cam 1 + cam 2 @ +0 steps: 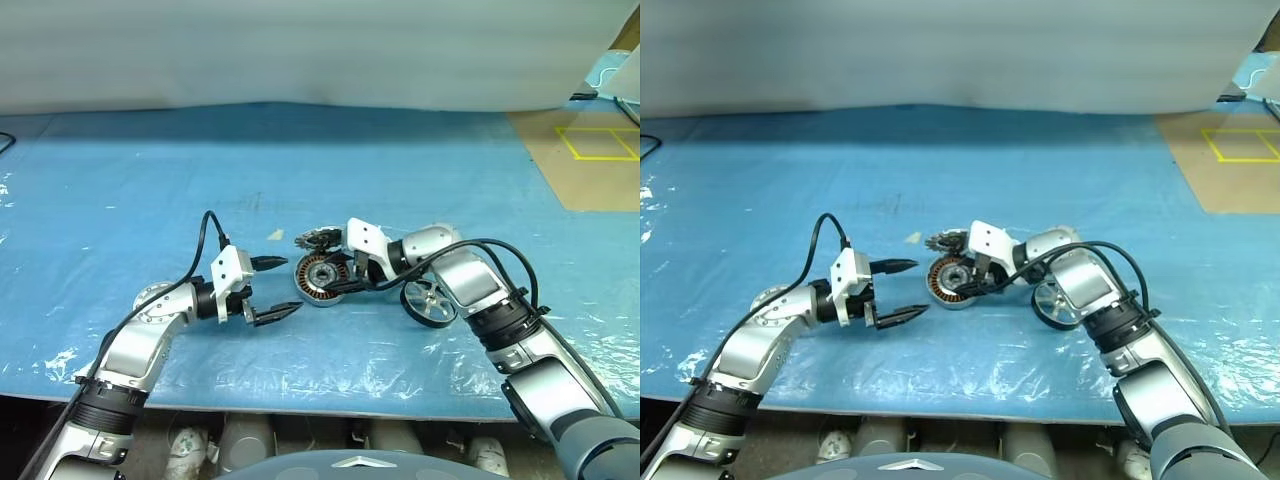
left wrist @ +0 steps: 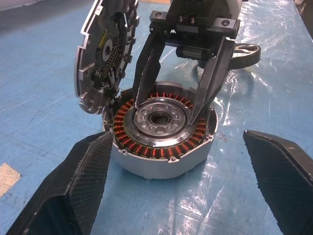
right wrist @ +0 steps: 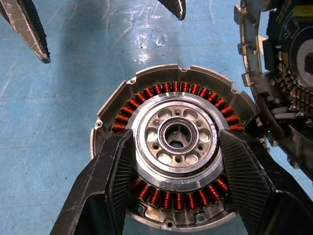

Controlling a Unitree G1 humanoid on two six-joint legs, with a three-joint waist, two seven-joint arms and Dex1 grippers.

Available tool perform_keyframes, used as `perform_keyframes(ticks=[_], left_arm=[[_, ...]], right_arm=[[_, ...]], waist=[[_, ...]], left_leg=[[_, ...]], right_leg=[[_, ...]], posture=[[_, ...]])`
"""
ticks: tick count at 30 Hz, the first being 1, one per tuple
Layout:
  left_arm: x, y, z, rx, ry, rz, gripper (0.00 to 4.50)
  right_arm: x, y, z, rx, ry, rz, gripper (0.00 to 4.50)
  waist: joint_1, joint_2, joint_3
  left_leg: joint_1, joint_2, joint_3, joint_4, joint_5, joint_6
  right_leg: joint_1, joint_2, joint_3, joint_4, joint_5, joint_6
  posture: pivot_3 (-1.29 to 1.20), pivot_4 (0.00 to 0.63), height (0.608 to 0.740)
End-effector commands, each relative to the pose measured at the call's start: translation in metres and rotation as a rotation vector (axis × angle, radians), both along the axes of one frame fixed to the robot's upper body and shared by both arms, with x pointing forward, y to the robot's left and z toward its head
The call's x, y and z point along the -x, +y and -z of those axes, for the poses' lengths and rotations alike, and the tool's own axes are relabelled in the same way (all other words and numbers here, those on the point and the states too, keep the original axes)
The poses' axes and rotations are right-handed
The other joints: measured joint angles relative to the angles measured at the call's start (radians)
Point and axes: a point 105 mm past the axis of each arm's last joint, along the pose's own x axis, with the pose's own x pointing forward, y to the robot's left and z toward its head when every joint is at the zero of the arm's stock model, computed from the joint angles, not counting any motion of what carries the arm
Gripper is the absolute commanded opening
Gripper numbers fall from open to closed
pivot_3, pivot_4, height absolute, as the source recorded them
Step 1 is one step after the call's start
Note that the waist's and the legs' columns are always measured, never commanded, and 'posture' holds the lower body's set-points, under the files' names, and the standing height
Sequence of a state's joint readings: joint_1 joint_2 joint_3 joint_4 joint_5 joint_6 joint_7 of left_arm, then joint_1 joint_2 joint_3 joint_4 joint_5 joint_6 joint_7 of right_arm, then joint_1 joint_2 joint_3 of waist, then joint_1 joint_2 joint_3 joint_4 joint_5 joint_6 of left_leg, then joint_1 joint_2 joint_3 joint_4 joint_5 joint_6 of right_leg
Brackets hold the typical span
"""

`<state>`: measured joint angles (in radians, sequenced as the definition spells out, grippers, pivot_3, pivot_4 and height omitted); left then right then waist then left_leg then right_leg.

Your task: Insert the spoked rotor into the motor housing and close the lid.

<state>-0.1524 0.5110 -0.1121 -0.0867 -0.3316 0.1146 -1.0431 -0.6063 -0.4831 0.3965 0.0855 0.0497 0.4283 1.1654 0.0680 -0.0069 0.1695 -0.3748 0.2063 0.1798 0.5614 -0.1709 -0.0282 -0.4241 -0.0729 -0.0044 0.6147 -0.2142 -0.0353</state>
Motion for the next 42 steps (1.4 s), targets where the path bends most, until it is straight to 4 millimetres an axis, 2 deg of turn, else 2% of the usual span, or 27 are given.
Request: perform_keyframes(ticks=[1,6,7,18,23,31,33,37,42], left_arm=[[0.001,-0.001,-0.008,0.004,-0.035,0.019,4.50],[0.005,-0.002,-0.006,0.002,-0.024,0.022,4.50],[0.006,-0.002,-0.005,0.002,-0.021,0.022,4.50],[0.008,-0.004,-0.002,0.008,-0.011,0.026,4.50],[0.006,-0.005,-0.001,0.012,-0.014,0.024,4.50],[0.003,-0.005,0.000,0.015,-0.018,0.024,4.50],[0.003,-0.006,0.000,0.015,-0.019,0.026,4.50],[0.002,-0.006,0.000,0.015,-0.023,0.027,4.50],[0.002,-0.007,-0.004,0.031,-0.020,0.039,4.50]], right_arm=[[0.003,0.007,-0.018,-0.103,-0.017,0.001,1.89],[0.005,0.009,-0.020,-0.128,-0.016,0.013,0.19],[0.005,0.010,-0.021,-0.145,-0.005,0.020,0.04],[0.000,0.011,-0.006,-0.057,-0.024,0.049,0.04],[0.000,-0.004,0.019,0.100,-0.043,0.026,0.04],[-0.001,-0.016,0.034,0.266,-0.165,-0.047,0.04],[0.001,-0.014,0.031,0.245,-0.166,-0.061,0.04],[0.003,0.001,-0.004,0.049,-0.235,-0.061,0.04],[0.010,-0.005,-0.044,-0.126,-0.130,-0.017,0.04]], waist=[[0.000,0.000,0.000],[0.000,0.000,0.000],[0.000,0.000,0.000],[0.000,0.000,0.000],[0.000,0.000,0.000],[0.000,0.000,-0.001],[0.001,-0.001,-0.001],[0.002,-0.001,-0.001],[0.000,0.000,-0.001]], left_leg=[[0.000,0.000,0.000,0.000,0.000,0.000],[0.000,0.000,0.000,0.000,0.000,0.000],[0.000,0.000,0.000,0.000,0.000,0.000],[0.000,0.000,0.000,0.000,0.000,-0.001],[0.000,0.000,0.000,0.000,0.000,-0.001],[0.006,0.000,0.000,0.000,-0.002,0.002],[0.007,-0.001,0.000,0.000,-0.002,0.003],[0.006,-0.001,0.000,0.000,-0.002,0.003],[0.001,0.000,-0.001,0.000,-0.002,0.003]], right_leg=[[0.000,0.000,0.000,0.000,0.000,0.000],[0.000,0.000,0.000,0.000,0.000,0.000],[0.000,0.000,0.000,0.000,0.000,0.000],[0.000,0.000,0.000,0.000,0.000,0.000],[0.000,0.000,0.000,0.000,0.000,0.000],[0.005,0.000,0.001,0.000,0.000,0.000],[0.006,0.000,0.001,0.000,0.000,0.000],[0.006,-0.001,0.001,-0.001,0.000,0.000],[0.001,0.000,0.001,-0.001,0.000,0.000]], posture=[[0.00,0.150,0.740],[0.00,0.150,0.740],[0.00,0.150,0.740],[0.00,0.150,0.740],[0.00,0.150,0.740],[0.00,0.150,0.740],[0.00,0.150,0.740],[0.00,0.150,0.740],[0.00,0.150,0.740]])
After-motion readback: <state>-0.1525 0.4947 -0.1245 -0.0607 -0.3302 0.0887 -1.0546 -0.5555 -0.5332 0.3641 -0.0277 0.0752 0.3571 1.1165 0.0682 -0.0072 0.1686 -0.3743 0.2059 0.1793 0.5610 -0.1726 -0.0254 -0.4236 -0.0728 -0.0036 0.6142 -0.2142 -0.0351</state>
